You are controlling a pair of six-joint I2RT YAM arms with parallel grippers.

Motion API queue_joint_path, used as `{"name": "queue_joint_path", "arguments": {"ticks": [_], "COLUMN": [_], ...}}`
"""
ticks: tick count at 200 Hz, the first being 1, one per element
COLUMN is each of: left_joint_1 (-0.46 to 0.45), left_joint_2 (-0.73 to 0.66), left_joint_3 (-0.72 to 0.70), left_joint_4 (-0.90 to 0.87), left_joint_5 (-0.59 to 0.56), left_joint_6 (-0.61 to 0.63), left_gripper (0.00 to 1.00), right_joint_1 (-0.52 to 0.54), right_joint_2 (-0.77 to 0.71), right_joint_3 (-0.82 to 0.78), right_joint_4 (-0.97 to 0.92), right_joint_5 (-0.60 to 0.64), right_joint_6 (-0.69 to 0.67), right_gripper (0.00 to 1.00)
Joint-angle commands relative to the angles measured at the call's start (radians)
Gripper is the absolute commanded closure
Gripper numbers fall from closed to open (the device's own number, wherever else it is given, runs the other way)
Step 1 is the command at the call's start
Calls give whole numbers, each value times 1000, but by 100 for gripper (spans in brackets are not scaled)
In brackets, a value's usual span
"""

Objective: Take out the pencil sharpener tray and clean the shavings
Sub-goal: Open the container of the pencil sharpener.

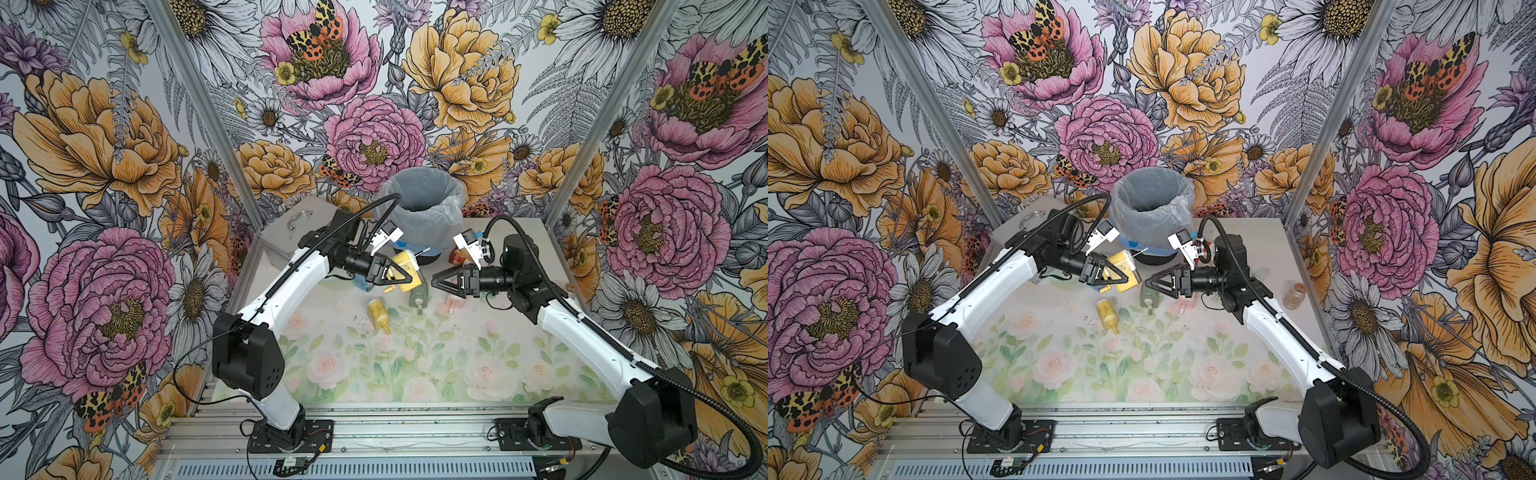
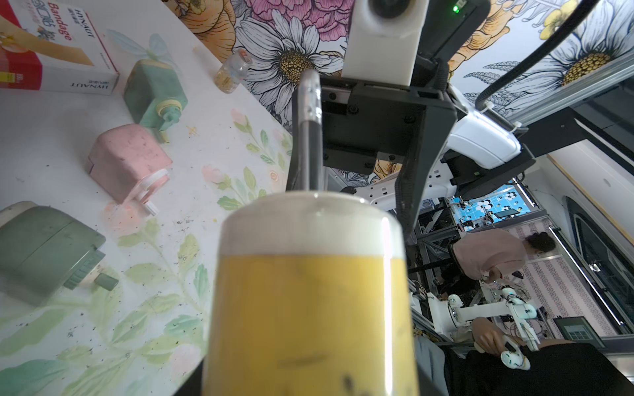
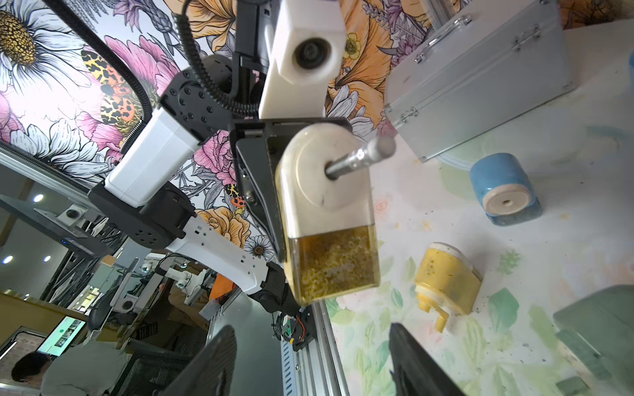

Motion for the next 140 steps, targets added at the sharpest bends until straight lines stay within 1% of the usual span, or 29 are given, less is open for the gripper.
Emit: {"name": "queue_joint_path", "arguments": {"ticks": [1, 18, 43, 86, 140], "left_joint_1": [-35, -46, -52, -74, -85], "left_joint_2": [-71, -89, -111, -124, -135], "left_joint_3": [-18, -24, -24, -33, -34], "left_joint_4": [16, 17, 16, 16, 16], "left_joint_5": [77, 79, 116, 102, 121], "left_joint_6": [47, 48, 51, 59, 61], "left_gripper": [100, 100, 100, 100, 100], "right_joint_1": [21, 38, 47, 66, 97], "right_joint_2": [-27, -36, -42, -66, -73], "right_joint_3": [45, 66, 82, 103, 106], "right_joint_4": [-11, -69, -121, -146, -158], "right_joint_5": [-39, -31, -17, -19, -18], "right_joint_6": [-6, -51, -93, -103, -107], "right_gripper": [30, 30, 30, 34, 31]}}
